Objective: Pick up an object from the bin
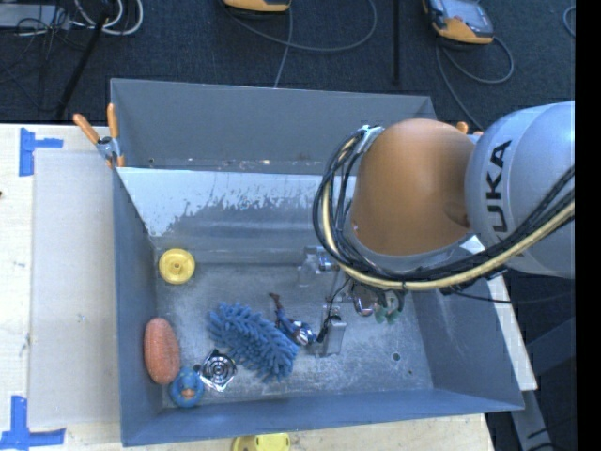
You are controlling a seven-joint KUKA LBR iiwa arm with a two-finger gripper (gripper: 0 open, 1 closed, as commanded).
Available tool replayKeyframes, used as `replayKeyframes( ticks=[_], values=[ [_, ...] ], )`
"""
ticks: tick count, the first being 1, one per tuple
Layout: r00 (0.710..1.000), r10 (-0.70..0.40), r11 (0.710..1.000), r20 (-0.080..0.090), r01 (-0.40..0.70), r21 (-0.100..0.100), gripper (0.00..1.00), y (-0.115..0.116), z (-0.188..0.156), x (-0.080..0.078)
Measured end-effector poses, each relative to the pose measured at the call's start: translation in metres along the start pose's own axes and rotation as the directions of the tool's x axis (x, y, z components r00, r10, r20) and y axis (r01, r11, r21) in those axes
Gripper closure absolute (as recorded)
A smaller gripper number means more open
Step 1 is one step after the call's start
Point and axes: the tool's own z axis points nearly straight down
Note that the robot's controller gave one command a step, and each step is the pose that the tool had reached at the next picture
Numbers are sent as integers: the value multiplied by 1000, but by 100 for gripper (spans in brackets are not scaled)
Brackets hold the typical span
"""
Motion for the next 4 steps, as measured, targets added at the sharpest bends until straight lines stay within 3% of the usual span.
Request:
replayKeyframes(
  ticks=[1,2,3,4],
  values=[
    [1000,3,1000,8,-3,-1,0,-1,-4,-2],
    [999,30,1000,14,-30,-2,0,6,50,10],
    [997,-75,997,7,75,0,0,-3,88,18],
    [999,-48,999,11,48,-1,0,0,140,14]
  ],
)
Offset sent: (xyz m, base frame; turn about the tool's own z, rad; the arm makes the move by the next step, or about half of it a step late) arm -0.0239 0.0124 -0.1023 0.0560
